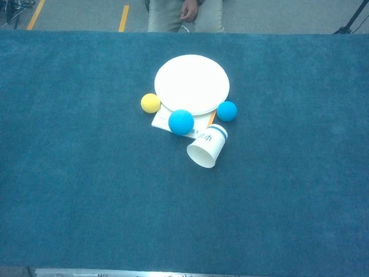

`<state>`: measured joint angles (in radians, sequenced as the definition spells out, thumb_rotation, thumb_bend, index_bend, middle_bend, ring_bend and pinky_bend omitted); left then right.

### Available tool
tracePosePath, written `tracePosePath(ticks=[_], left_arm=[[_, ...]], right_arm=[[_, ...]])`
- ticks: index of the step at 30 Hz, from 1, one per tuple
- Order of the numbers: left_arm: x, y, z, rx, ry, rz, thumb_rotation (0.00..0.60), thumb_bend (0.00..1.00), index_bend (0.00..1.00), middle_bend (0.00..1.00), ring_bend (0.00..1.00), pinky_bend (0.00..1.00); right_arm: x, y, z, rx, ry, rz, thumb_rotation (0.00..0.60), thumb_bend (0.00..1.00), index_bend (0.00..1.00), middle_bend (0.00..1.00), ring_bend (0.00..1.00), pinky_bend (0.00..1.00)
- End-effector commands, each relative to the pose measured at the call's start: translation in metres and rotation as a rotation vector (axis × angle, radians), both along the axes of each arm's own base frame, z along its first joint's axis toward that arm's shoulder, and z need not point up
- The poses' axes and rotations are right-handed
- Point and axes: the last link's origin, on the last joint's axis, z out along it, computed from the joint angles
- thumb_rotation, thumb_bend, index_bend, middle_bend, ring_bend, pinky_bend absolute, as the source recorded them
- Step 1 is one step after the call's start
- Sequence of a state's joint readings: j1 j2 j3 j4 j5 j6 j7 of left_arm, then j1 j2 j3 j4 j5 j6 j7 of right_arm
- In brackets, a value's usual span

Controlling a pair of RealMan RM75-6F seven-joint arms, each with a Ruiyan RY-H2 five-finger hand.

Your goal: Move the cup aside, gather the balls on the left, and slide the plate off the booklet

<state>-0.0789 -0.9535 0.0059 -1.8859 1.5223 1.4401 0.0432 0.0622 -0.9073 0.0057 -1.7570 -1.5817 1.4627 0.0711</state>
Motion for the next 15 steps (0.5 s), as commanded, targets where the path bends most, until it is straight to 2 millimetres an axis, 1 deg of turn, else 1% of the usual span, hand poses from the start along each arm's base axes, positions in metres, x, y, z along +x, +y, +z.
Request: tracePosePath(ticks=[1,11,15], left_arm=[[-0.0006,-0.0002,0.0,-0.001,0.0,0.003,0.6,0.18,0.15,0.11,0.05,0.05],[0.0004,-0.0044,0.0024,0.009,-0.001,0.0,0.6,0.18,0.15,0.11,0.05,0.05],[0.0014,-0.0045,0.0031,0.009,0.001,-0.002,0.6,0.18,0.15,0.11,0.05,0.05]], right_arm=[[0.0006,-0.0006,-0.0008,0.002,0.0,0.002,0.6,0.0,0.33,0.38,0.25,0.34],[0.0057,-0.0026,-0.0019,0.019,-0.004,0.031,0.6,0.0,0.33,0.38,0.25,0.34],[0.0065,-0.005,-0.0055,0.047,-0.009,0.037,0.6,0.0,0.33,0.38,0.25,0.34]])
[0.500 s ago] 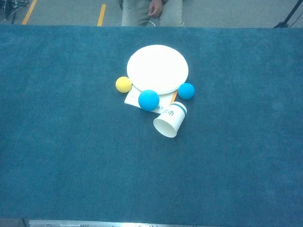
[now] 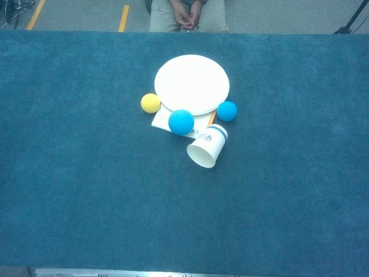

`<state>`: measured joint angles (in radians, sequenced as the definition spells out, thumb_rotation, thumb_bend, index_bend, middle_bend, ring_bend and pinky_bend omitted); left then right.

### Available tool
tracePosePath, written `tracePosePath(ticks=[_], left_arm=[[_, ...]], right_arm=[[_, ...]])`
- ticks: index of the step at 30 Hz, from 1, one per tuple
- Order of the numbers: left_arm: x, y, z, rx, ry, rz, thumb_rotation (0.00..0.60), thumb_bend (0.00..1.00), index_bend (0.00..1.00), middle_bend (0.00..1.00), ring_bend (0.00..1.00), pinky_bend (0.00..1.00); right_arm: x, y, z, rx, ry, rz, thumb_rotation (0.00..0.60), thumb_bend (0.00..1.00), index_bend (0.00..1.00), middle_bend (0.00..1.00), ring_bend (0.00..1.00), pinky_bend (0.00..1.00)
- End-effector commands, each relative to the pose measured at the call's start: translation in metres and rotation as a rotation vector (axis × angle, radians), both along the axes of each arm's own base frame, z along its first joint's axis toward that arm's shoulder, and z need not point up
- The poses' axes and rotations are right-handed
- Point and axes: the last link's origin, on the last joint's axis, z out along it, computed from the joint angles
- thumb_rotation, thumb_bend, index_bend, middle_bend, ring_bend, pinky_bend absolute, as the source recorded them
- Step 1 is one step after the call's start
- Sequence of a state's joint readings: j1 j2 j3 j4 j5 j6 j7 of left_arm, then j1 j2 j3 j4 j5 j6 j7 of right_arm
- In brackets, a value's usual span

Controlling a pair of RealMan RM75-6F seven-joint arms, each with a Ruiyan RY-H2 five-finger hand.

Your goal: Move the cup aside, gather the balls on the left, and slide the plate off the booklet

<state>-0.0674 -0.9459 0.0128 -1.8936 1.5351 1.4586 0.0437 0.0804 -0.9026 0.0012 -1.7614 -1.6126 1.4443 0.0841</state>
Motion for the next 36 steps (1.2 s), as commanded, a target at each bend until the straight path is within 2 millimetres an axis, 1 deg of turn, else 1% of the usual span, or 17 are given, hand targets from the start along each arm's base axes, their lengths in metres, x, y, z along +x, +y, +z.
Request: tracePosePath(ticks=[1,5,10,13,18,21,25,30,36], left_arm=[[0.001,0.0,0.001,0.004,0.001,0.0,0.6,0.18,0.15,0.11,0.05,0.05],[0.0,-0.001,0.003,0.009,0.007,0.007,0.6,0.18,0.15,0.11,0.05,0.05],[0.0,0.0,0.002,0.006,0.008,0.012,0.6,0.18,0.15,0.11,0.05,0.05],[0.0,0.001,0.002,0.0,0.009,0.01,0.6,0.18,0.15,0.11,0.05,0.05],[0.001,0.002,0.002,-0.002,0.011,0.007,0.6,0.18,0.15,0.11,0.05,0.05],[0.001,0.001,0.004,0.005,0.014,0.012,0.6,0.18,0.15,0.11,0.05,0.05],[-0.002,-0.001,0.006,0.013,0.016,0.023,0.6,0.18,0.15,0.11,0.05,0.05],[-0.006,-0.004,0.006,0.012,0.014,0.038,0.6,0.18,0.15,0.11,0.05,0.05],[-0.007,-0.002,0.006,0.006,0.013,0.035,0.6,0.18,0.15,0.11,0.05,0.05]], right_arm=[[0.002,-0.003,-0.003,0.02,0.002,0.012,0.6,0.0,0.33,0.38,0.25,0.34],[0.01,-0.01,-0.006,0.042,0.003,0.053,0.6,0.0,0.33,0.38,0.25,0.34],[0.027,-0.024,-0.014,0.094,-0.004,0.122,0.6,0.0,0.33,0.38,0.25,0.34],[0.039,-0.033,-0.02,0.141,-0.006,0.169,0.6,0.0,0.33,0.38,0.25,0.34],[0.064,-0.05,-0.031,0.22,0.003,0.265,0.6,0.0,0.33,0.38,0.25,0.34],[0.084,-0.06,-0.041,0.283,0.014,0.33,0.6,0.0,0.33,0.38,0.25,0.34],[0.107,-0.068,-0.056,0.358,0.051,0.403,0.6,0.0,0.33,0.38,0.25,0.34],[0.126,-0.075,-0.081,0.467,0.101,0.445,0.6,0.0,0.29,0.38,0.25,0.34],[0.148,-0.078,-0.11,0.56,0.142,0.506,0.6,0.0,0.25,0.37,0.25,0.34]])
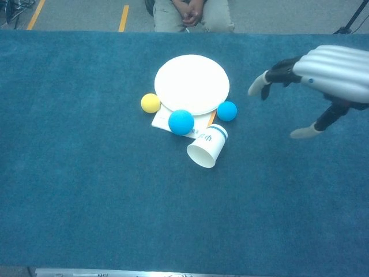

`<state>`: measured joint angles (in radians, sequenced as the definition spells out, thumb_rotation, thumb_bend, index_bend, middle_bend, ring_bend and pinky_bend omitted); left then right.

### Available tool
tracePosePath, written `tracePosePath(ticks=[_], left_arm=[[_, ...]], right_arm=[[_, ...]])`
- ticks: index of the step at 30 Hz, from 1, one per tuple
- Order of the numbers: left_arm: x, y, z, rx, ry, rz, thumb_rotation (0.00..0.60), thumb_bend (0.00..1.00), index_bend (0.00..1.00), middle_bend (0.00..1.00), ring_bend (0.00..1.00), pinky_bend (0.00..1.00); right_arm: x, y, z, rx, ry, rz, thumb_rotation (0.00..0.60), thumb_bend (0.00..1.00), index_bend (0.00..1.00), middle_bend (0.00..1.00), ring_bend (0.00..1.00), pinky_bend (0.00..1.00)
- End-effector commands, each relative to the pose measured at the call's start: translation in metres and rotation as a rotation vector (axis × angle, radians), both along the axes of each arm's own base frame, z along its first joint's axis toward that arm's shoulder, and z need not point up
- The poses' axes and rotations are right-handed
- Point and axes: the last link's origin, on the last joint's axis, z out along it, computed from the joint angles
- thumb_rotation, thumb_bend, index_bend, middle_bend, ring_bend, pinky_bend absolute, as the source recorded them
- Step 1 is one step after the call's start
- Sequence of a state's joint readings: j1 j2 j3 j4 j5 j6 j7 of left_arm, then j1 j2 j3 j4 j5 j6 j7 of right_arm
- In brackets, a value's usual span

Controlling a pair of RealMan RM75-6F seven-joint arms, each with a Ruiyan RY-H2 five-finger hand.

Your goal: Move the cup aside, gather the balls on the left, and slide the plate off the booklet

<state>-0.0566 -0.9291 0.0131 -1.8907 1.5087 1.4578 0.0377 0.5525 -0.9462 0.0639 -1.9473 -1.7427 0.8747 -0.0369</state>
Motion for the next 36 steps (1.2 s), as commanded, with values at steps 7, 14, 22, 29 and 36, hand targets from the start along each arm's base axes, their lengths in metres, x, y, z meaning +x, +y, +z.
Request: tracePosePath(ticks=[7,14,22,29,36], left_arm=[[-0.003,0.002,-0.002,-0.009,-0.007,0.0,0.6,0.18,0.15,0.11,0.05,0.05],[-0.01,-0.001,0.002,0.001,-0.01,0.017,0.6,0.18,0.15,0.11,0.05,0.05],[-0.016,-0.002,0.006,0.007,-0.015,0.026,0.6,0.18,0.15,0.11,0.05,0.05],[-0.017,-0.003,0.006,0.006,-0.023,0.026,0.6,0.18,0.15,0.11,0.05,0.05],[-0.02,-0.003,0.007,0.013,-0.027,0.03,0.6,0.18,0.15,0.11,0.05,0.05]], right_arm=[[0.039,-0.006,-0.048,0.104,0.07,0.135,0.6,0.0,0.24,0.35,0.23,0.34],[0.052,-0.012,-0.082,0.115,0.116,0.186,0.6,0.0,0.2,0.33,0.21,0.34],[0.055,-0.01,-0.11,0.12,0.169,0.186,0.6,0.0,0.05,0.24,0.12,0.27],[0.056,-0.009,-0.127,0.118,0.19,0.179,0.6,0.0,0.05,0.24,0.12,0.27],[0.051,-0.012,-0.144,0.11,0.239,0.191,0.6,0.0,0.05,0.24,0.12,0.27]])
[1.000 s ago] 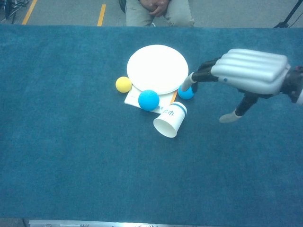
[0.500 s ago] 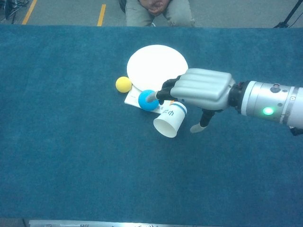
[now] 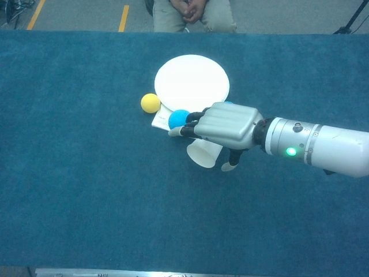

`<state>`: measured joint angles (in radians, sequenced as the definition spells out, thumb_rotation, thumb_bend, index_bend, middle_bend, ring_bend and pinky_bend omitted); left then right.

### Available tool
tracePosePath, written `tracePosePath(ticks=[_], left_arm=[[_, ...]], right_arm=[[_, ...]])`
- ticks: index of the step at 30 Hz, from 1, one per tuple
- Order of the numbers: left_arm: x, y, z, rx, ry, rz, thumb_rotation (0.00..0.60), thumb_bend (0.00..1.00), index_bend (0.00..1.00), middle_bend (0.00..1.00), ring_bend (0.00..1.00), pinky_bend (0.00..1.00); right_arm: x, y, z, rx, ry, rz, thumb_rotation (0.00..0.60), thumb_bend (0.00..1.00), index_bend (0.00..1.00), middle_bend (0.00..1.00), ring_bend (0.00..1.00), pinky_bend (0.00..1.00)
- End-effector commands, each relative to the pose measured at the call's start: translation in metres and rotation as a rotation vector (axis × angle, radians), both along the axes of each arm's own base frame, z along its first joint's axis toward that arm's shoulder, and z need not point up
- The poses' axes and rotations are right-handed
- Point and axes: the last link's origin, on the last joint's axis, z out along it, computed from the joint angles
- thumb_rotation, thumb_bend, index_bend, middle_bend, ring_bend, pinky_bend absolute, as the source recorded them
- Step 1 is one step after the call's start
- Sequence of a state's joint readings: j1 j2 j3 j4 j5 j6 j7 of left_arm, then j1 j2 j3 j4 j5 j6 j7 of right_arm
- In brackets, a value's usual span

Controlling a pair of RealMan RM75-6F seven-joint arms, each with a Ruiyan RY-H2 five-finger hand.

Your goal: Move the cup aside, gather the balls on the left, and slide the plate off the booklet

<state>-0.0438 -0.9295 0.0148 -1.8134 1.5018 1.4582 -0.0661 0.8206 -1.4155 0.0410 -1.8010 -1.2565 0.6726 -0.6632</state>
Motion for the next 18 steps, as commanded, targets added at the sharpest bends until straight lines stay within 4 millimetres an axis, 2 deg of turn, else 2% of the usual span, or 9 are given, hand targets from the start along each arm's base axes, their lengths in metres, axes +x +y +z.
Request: tracePosePath(ticks=[1,12,18], left_arm=[[-0.001,0.0,0.001,0.004,-0.001,0.001,0.6,0.18,0.15,0.11,0.05,0.05],[-0.005,0.001,0.001,0.016,-0.019,0.007,0.6,0.18,0.15,0.11,0.05,0.05],[-0.005,0.003,0.0,0.011,-0.03,0.0,0.6,0.18,0.15,0.11,0.05,0.05]], right_arm=[[-0.002,-0.001,-0.007,-0.006,0.02,0.012,0.6,0.0,0.05,0.24,0.12,0.27],[-0.012,0.001,-0.018,-0.017,0.045,0.014,0.6,0.0,0.05,0.26,0.12,0.27],[-0.013,0.002,-0.022,-0.034,0.029,0.018,0.6,0.0,0.14,0.33,0.13,0.27]])
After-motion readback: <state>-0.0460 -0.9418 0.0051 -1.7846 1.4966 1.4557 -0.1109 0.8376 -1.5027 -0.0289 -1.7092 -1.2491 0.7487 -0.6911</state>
